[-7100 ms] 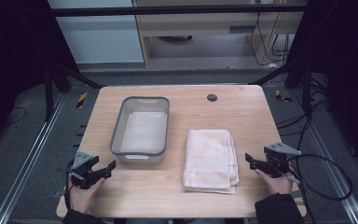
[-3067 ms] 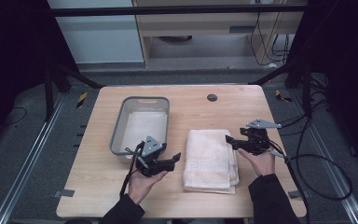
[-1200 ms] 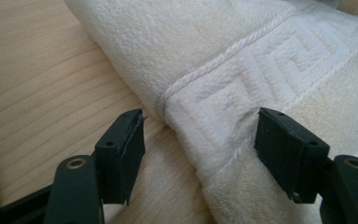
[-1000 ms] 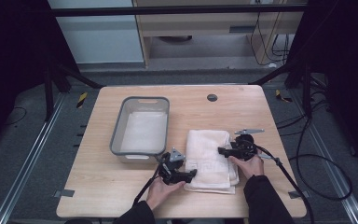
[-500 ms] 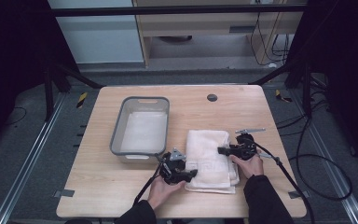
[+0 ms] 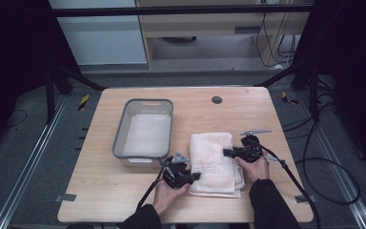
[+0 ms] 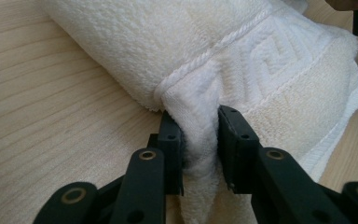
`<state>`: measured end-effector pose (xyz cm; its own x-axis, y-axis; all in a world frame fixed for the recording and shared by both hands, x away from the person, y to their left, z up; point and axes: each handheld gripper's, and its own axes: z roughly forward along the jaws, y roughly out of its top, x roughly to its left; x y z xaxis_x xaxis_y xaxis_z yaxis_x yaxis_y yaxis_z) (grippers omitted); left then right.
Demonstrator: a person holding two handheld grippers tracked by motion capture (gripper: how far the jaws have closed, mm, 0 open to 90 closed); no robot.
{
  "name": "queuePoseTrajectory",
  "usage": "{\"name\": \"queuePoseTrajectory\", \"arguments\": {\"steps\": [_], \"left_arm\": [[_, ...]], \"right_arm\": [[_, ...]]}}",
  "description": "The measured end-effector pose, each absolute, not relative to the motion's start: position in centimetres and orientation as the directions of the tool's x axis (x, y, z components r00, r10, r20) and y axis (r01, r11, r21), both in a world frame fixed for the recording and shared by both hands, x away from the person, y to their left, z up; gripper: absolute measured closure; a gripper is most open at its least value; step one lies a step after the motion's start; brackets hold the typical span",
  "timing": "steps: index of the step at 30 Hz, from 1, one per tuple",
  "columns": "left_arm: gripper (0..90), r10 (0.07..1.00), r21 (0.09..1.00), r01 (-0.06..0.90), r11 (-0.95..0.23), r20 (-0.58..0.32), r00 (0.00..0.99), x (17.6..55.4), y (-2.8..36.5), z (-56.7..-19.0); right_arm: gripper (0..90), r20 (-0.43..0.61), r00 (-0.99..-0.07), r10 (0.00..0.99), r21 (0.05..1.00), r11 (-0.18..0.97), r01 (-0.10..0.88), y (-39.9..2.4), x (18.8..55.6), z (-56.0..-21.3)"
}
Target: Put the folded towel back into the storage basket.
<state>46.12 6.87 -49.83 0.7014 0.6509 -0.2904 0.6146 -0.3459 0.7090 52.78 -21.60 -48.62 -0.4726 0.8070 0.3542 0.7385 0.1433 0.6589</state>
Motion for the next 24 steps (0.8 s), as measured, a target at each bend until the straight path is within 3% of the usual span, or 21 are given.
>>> {"name": "queuePoseTrajectory", "arguments": {"steps": [24], "left_arm": [[74.7,0.606,0.805,0.515,-0.295,-0.259,0.752,44.5,8.2,-45.6]], "right_arm": [[64.9,0.32,-0.54,0.779,0.777,0.11,0.619,-22.2,50.1,-43.1]]}}
